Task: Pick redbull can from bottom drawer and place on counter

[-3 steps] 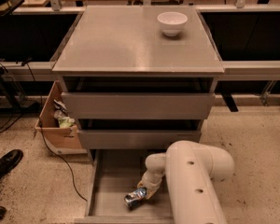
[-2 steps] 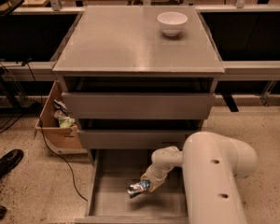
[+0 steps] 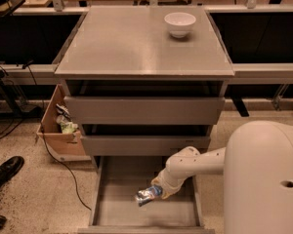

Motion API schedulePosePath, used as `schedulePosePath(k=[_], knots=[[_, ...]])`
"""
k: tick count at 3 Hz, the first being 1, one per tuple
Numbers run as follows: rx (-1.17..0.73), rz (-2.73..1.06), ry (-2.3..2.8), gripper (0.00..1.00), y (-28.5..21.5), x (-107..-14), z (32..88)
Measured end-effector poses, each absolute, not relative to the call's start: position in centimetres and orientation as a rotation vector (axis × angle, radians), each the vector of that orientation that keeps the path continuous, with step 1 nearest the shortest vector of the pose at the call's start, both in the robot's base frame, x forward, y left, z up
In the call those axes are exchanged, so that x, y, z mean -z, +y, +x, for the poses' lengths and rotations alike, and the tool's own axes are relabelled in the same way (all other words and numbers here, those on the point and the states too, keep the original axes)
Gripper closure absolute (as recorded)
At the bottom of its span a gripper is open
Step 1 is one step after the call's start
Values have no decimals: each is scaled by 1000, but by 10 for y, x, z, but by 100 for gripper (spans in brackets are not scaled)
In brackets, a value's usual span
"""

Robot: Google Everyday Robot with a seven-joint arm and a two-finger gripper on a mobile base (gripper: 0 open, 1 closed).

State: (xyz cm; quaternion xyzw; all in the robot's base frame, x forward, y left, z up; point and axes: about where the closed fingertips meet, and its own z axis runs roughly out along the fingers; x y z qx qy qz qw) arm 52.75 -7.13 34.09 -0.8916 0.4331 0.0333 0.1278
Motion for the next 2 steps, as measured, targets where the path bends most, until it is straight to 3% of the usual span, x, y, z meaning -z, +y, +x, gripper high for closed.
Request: schedulePosePath(k=[2], knots=[[-64,-2613,1264,100,-66,-337,524]])
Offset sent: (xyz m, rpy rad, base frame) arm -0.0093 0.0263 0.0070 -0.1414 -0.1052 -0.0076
